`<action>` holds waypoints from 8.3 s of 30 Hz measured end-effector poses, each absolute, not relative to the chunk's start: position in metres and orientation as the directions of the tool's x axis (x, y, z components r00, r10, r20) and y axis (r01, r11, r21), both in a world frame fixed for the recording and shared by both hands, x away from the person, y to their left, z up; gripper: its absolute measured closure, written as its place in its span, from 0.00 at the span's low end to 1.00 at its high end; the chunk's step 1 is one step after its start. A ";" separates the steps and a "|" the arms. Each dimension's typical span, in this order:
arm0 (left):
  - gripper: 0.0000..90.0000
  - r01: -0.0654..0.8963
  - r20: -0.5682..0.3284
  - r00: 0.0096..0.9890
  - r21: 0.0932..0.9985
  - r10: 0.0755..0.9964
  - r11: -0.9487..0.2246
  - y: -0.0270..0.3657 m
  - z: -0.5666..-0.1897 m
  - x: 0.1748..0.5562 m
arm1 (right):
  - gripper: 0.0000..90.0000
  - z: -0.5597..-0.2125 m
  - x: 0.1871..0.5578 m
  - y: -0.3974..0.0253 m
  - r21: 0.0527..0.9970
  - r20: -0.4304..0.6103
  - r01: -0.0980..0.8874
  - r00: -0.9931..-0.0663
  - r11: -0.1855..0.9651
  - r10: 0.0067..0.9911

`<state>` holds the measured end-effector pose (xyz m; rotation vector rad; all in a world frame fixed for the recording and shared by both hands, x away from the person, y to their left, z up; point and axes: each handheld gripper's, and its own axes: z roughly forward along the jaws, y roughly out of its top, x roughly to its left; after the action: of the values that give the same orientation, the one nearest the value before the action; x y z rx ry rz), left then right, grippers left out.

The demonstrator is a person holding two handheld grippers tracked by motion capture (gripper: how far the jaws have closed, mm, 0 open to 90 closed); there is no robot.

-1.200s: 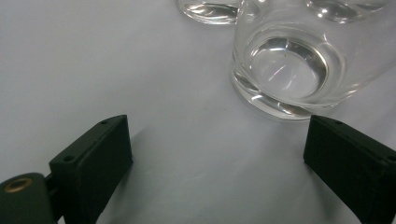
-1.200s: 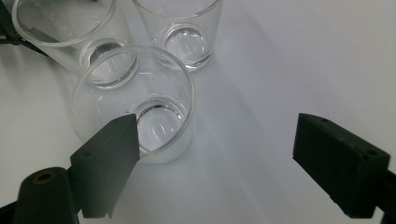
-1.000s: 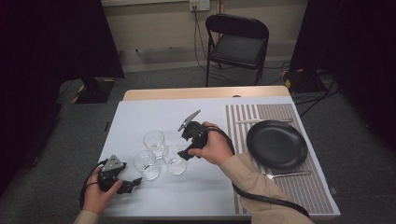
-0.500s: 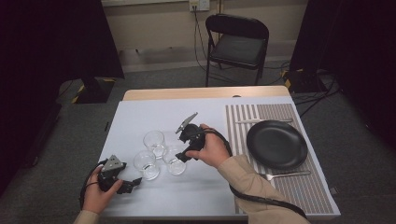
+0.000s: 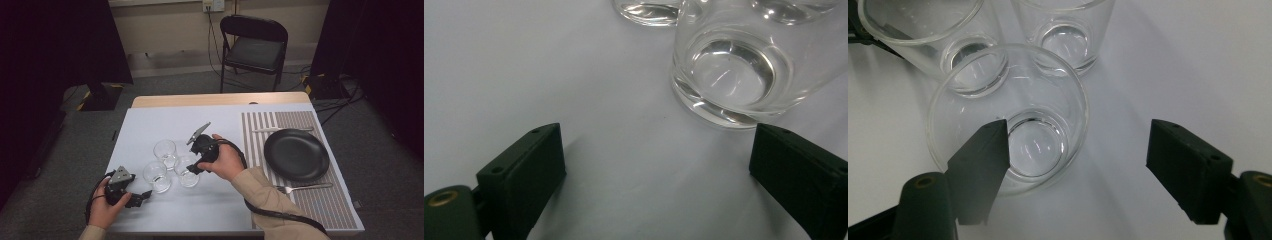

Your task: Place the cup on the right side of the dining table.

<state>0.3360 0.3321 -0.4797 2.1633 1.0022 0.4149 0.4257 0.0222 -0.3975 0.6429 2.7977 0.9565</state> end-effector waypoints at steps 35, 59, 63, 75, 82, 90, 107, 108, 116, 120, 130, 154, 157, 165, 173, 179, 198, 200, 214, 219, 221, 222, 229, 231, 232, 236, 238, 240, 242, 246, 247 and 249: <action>0.07 0.534 -0.006 0.650 0.715 0.760 -0.451 0.332 -0.480 0.336 | 0.74 -0.409 0.418 0.036 0.567 0.059 0.439 -0.865 0.697 0.498; 0.07 0.535 -0.009 0.651 0.715 0.759 -0.451 0.332 -0.480 0.336 | 0.91 -0.414 0.416 0.034 0.587 0.075 0.473 -0.839 0.657 0.538; 0.07 0.533 -0.011 0.652 0.717 0.758 -0.449 0.332 -0.480 0.336 | 0.91 -0.415 0.415 0.024 0.609 0.092 0.483 -0.831 0.629 0.549; 0.07 0.535 -0.007 0.651 0.714 0.759 -0.451 0.332 -0.480 0.336 | 0.95 -0.407 0.416 -0.004 0.618 0.109 0.522 -0.798 0.589 0.593; 0.07 0.534 -0.007 0.651 0.715 0.759 -0.452 0.332 -0.480 0.336 | 0.95 -0.398 0.417 -0.012 0.616 0.104 0.526 -0.792 0.586 0.602; 0.07 0.535 -0.008 0.651 0.715 0.759 -0.450 0.332 -0.480 0.336 | 0.95 -0.388 0.419 -0.023 0.618 0.105 0.539 -0.778 0.573 0.619; 0.07 0.533 -0.006 0.651 0.715 0.759 -0.452 0.332 -0.480 0.336 | 0.95 -0.376 0.426 -0.056 0.626 0.076 0.562 -0.734 0.541 0.675; 0.07 0.534 -0.007 0.650 0.715 0.760 -0.451 0.332 -0.480 0.336 | 0.95 -0.375 0.426 -0.058 0.623 0.075 0.565 -0.731 0.540 0.678; 0.07 0.534 -0.007 0.650 0.715 0.760 -0.451 0.331 -0.480 0.336 | 0.95 -0.368 0.431 -0.075 0.626 0.081 0.593 -0.696 0.507 0.714; 0.07 0.533 -0.005 0.651 0.714 0.759 -0.454 0.332 -0.480 0.336 | 0.95 -0.367 0.432 -0.080 0.624 0.066 0.591 -0.692 0.512 0.719; 0.07 0.535 -0.007 0.651 0.714 0.759 -0.452 0.332 -0.480 0.336 | 0.95 -0.367 0.436 -0.094 0.608 0.055 0.613 -0.665 0.504 0.744; 0.07 0.535 -0.008 0.650 0.715 0.760 -0.450 0.332 -0.480 0.336 | 0.95 -0.368 0.445 -0.119 0.587 0.063 0.666 -0.605 0.461 0.794; 0.07 0.535 -0.009 0.650 0.716 0.759 -0.450 0.332 -0.480 0.336 | 0.95 -0.370 0.447 -0.122 0.585 0.062 0.671 -0.597 0.455 0.800; 0.07 0.534 -0.007 0.651 0.715 0.759 -0.451 0.332 -0.480 0.336 | 0.95 -0.370 0.451 -0.131 0.587 0.068 0.683 -0.577 0.435 0.814; 0.07 0.534 -0.007 0.651 0.715 0.759 -0.451 0.332 -0.480 0.336 | 0.95 -0.371 0.454 -0.140 0.588 0.052 0.684 -0.563 0.431 0.825; 0.07 0.533 -0.005 0.652 0.715 0.758 -0.453 0.332 -0.480 0.336 | 0.95 -0.370 0.457 -0.146 0.591 0.045 0.690 -0.545 0.417 0.837; 0.07 0.533 -0.014 0.650 0.721 0.760 -0.443 0.332 -0.480 0.336 | 0.95 -0.377 0.469 -0.157 0.578 0.038 0.718 -0.499 0.389 0.866; 0.07 0.534 -0.016 0.649 0.721 0.760 -0.441 0.332 -0.480 0.336 | 0.95 -0.378 0.470 -0.158 0.582 0.028 0.713 -0.499 0.391 0.866; 0.07 0.534 -0.008 0.650 0.716 0.760 -0.450 0.332 -0.480 0.336 | 0.95 -0.388 0.475 -0.166 0.571 0.016 0.727 -0.474 0.381 0.880; 0.07 0.534 -0.014 0.649 0.721 0.761 -0.442 0.332 -0.480 0.336 | 0.95 -0.390 0.477 -0.167 0.568 0.007 0.728 -0.471 0.384 0.882; 0.07 0.533 -0.013 0.650 0.720 0.759 -0.444 0.332 -0.480 0.336 | 0.95 -0.390 0.477 -0.167 0.565 0.005 0.730 -0.468 0.383 0.884; 0.07 0.533 -0.013 0.650 0.720 0.760 -0.444 0.332 -0.480 0.336 | 0.95 -0.390 0.478 -0.167 0.565 0.001 0.730 -0.469 0.386 0.883; 0.07 0.534 -0.016 0.650 0.722 0.760 -0.441 0.332 -0.480 0.336 | 0.95 -0.395 0.479 -0.165 0.551 -0.004 0.735 -0.470 0.394 0.883; 0.07 0.534 -0.015 0.650 0.721 0.759 -0.442 0.333 -0.480 0.336 | 0.95 -0.395 0.479 -0.165 0.553 0.000 0.737 -0.465 0.388 0.885; 0.07 0.535 -0.017 0.649 0.721 0.761 -0.440 0.332 -0.480 0.336 | 0.95 -0.395 0.480 -0.165 0.554 0.003 0.738 -0.465 0.386 0.885; 0.07 0.535 -0.017 0.650 0.720 0.760 -0.442 0.333 -0.480 0.336 | 0.95 -0.395 0.480 -0.164 0.551 -0.005 0.736 -0.470 0.394 0.883; 0.07 0.534 -0.016 0.649 0.721 0.760 -0.441 0.332 -0.480 0.336 | 0.95 -0.395 0.480 -0.165 0.550 0.000 0.740 -0.463 0.387 0.886; 0.07 0.534 -0.008 0.651 0.716 0.759 -0.450 0.332 -0.480 0.336 | 0.95 -0.395 0.480 -0.165 0.552 0.002 0.740 -0.461 0.383 0.887; 0.07 0.534 -0.008 0.651 0.716 0.759 -0.450 0.332 -0.480 0.336 | 0.95 -0.395 0.479 -0.165 0.554 -0.001 0.738 -0.463 0.387 0.886; 0.07 0.534 -0.008 0.650 0.715 0.759 -0.450 0.332 -0.480 0.336 | 0.95 -0.396 0.478 -0.165 0.563 -0.002 0.733 -0.462 0.383 0.887; 0.07 0.534 -0.007 0.650 0.715 0.760 -0.450 0.332 -0.480 0.336 | 0.95 -0.396 0.478 -0.165 0.566 -0.001 0.733 -0.458 0.378 0.889; 0.07 0.534 -0.008 0.650 0.715 0.760 -0.450 0.332 -0.480 0.336 | 0.95 -0.397 0.478 -0.165 0.570 -0.001 0.730 -0.459 0.378 0.888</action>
<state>0.3361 0.3322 -0.4798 2.1625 0.9998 0.4113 0.4778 -0.1647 -0.3966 1.4210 2.3349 0.7291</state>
